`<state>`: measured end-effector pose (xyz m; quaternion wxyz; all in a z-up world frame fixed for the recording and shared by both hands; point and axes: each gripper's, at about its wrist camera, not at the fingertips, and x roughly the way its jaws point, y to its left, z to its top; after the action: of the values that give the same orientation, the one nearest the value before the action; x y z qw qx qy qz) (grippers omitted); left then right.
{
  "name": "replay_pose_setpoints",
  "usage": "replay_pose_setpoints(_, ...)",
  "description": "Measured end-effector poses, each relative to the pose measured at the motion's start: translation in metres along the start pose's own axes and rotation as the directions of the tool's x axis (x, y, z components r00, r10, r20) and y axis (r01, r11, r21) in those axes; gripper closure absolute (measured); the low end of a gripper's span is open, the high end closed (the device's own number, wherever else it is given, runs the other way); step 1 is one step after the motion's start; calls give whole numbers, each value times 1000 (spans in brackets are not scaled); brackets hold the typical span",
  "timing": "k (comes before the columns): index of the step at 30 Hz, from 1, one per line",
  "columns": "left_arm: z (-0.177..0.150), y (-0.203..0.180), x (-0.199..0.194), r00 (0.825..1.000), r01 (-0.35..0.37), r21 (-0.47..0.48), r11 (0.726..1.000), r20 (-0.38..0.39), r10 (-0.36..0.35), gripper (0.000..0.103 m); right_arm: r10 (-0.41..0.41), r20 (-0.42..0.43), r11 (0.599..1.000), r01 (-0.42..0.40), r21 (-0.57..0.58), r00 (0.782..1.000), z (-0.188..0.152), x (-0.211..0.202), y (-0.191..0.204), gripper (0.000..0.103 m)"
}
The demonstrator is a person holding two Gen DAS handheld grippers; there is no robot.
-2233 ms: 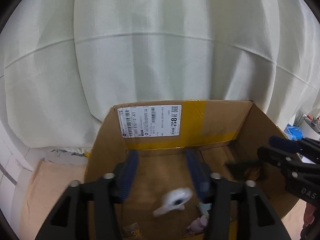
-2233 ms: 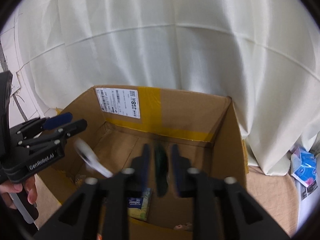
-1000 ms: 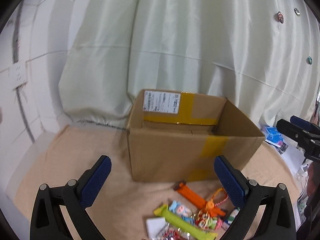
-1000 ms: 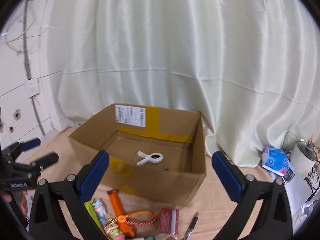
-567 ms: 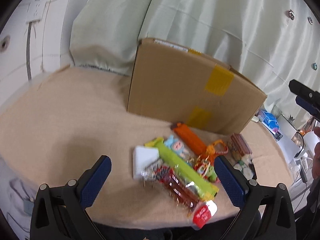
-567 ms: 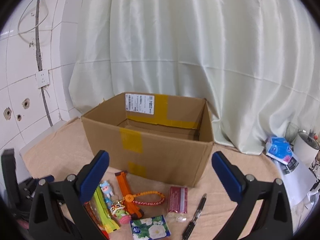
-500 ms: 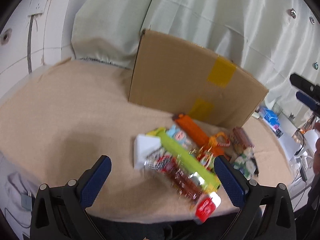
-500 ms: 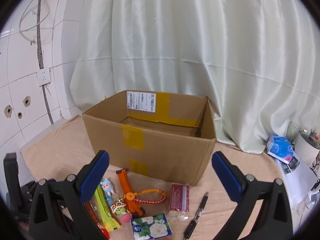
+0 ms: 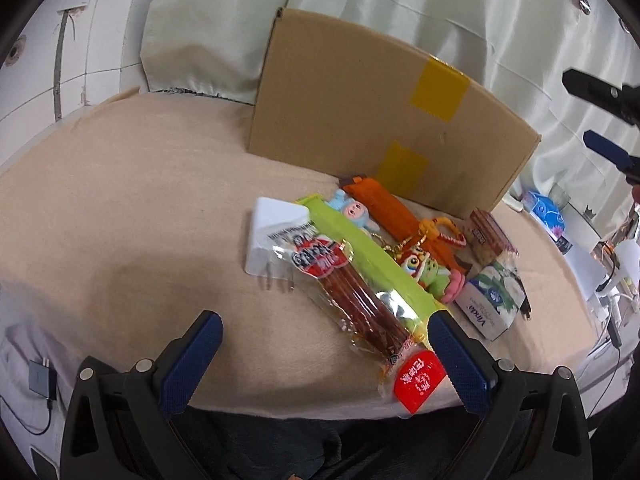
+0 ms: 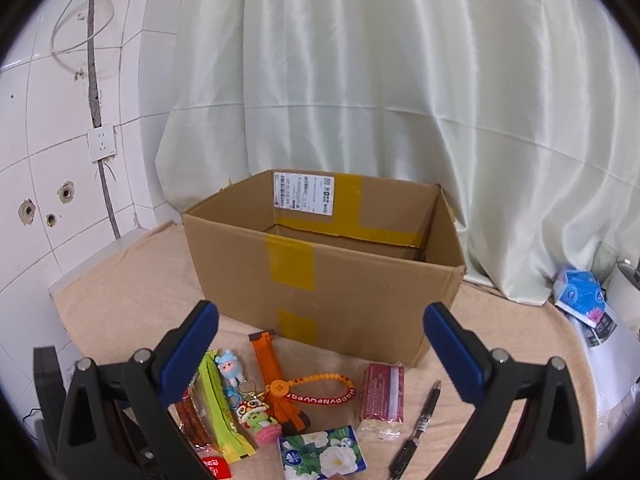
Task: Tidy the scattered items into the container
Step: 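Move the left gripper to the sausage snack pack and grasp it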
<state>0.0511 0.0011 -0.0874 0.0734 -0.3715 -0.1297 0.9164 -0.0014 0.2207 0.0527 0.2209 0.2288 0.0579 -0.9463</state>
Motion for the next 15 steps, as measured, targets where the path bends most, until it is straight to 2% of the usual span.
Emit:
replay_pose_setpoints(3, -1, -11, 8, 999, -41, 50, 998, 15, 40, 0, 2, -3, 1000, -2, 5, 1000, -1, 2, -1, 0)
replay_pose_setpoints(6, -1, -17, 15, 998, -52, 55, 997, 20, 51, 0, 1, -7, 1000, -1, 3, 1000, -2, 4, 0, 0)
replay_pose_setpoints(15, 4, -26, 26, 999, -25, 54, 998, 48, 22, 0, -6, -23, 1000, 6, 14, 1000, -11, 7, -9, 0)
